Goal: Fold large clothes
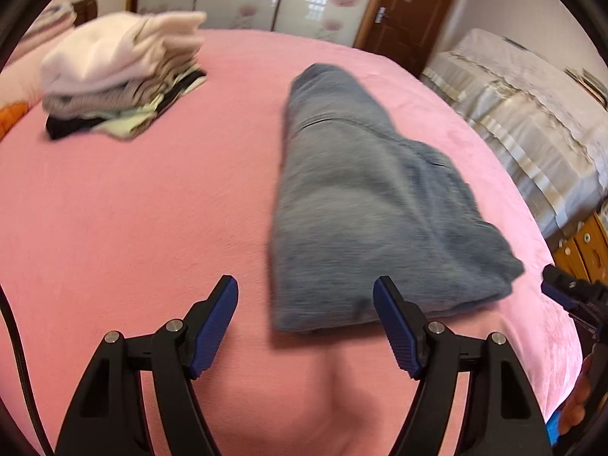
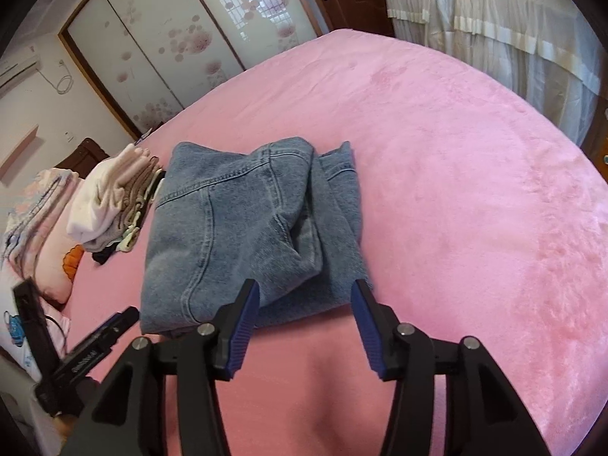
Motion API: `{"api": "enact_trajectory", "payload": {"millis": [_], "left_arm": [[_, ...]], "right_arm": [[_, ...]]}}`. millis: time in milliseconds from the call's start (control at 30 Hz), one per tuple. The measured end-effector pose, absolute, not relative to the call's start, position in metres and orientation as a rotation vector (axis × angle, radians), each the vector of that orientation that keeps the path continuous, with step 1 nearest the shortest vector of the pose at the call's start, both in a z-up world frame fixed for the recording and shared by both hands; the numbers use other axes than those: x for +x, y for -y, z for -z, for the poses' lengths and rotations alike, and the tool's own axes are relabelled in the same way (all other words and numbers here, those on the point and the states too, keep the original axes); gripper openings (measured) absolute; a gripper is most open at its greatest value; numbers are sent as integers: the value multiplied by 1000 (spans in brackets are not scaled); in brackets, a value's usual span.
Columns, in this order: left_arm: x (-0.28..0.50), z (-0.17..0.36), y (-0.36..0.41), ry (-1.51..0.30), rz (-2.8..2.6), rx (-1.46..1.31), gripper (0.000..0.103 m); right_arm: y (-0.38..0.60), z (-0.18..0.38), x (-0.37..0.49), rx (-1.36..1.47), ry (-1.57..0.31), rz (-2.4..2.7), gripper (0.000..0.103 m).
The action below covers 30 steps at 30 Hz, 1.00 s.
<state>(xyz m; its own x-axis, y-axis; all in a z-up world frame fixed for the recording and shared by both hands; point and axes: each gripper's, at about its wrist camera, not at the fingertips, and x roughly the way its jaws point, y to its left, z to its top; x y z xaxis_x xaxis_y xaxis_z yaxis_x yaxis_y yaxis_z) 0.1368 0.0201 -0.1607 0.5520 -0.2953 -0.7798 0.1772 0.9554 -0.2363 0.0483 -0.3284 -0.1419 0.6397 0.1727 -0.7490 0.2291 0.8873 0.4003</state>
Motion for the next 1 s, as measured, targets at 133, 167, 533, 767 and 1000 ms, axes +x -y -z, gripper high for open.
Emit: {"api": "enact_trajectory", "payload": {"millis": [133,167,533,767,1000], "left_arm": [[153,175,-26,-962,296,-178,72],[157,177,-30,-963,304,-199,72],[197,186,-27,-999,375,-285,72],[203,177,2,-997,415,-200,58],[193,164,37,-942,428,-74,45]], "right_arm": [[332,153,79,539,-953,-37,57],[334,157,88,547,-976,-46,57],[331,199,141,598,-1118,-140,57],[311,163,131,385,-1006,-140,13],[328,163,104,326,-935,-12,13]]}}
